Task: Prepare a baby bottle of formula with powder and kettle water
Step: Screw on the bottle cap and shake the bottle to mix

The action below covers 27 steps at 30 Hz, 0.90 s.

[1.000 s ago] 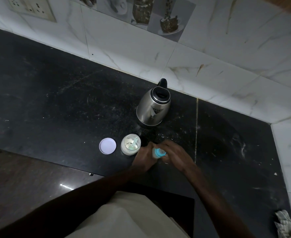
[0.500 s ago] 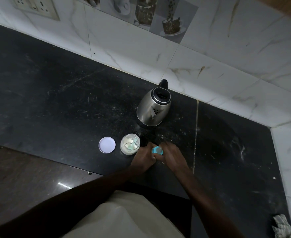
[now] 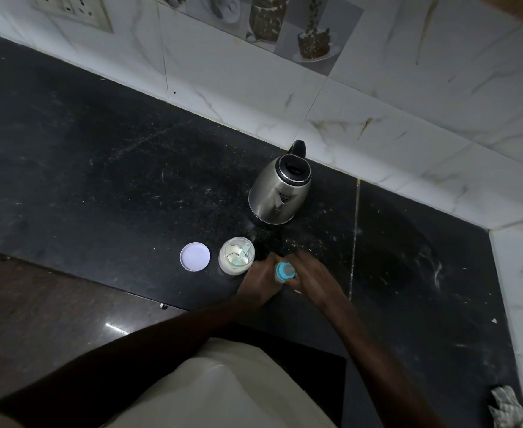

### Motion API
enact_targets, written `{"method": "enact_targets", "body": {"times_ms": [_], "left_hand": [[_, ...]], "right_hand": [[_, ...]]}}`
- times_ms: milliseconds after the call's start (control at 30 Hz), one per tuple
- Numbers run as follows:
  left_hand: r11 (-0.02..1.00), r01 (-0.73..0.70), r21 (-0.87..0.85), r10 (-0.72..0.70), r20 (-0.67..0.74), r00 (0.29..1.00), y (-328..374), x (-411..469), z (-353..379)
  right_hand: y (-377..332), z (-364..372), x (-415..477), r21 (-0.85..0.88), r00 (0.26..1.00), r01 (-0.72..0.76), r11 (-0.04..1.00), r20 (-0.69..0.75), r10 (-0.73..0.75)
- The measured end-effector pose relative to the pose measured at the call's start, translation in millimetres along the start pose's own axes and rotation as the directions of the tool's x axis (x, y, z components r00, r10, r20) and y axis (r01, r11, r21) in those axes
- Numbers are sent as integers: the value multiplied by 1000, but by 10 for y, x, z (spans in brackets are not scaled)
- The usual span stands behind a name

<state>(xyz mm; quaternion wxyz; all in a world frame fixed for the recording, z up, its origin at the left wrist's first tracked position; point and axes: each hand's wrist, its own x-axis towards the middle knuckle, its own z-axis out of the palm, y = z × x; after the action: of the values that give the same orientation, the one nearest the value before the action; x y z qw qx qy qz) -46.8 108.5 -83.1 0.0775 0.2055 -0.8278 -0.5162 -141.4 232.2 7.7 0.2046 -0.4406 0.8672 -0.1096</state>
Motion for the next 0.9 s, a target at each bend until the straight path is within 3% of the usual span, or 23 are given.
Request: {"method": "enact_targets", "body": {"times_ms": [367, 500, 633, 767, 900], "left_hand": [[999, 42, -8, -41, 46, 998, 24, -6, -43], [1000, 23, -11, -22, 31, 999, 11, -1, -23], [999, 35, 1, -35, 40, 999, 22, -12, -41], [1000, 12, -15, -12, 41, 999, 21, -2, -35], [998, 55, -5, -55, 56, 997, 4, -12, -35]], "right_hand": [[-58, -10, 80, -112, 992, -120, 986, 27, 124], [-148, -7, 34, -30, 997, -79, 996, 13, 80], [-233, -34, 93, -215, 955, -282, 935, 31, 295], [-317, -13, 60, -160, 974, -184, 970, 101, 202], [-310, -24, 84, -244, 935, -334, 911, 35, 352]]}}
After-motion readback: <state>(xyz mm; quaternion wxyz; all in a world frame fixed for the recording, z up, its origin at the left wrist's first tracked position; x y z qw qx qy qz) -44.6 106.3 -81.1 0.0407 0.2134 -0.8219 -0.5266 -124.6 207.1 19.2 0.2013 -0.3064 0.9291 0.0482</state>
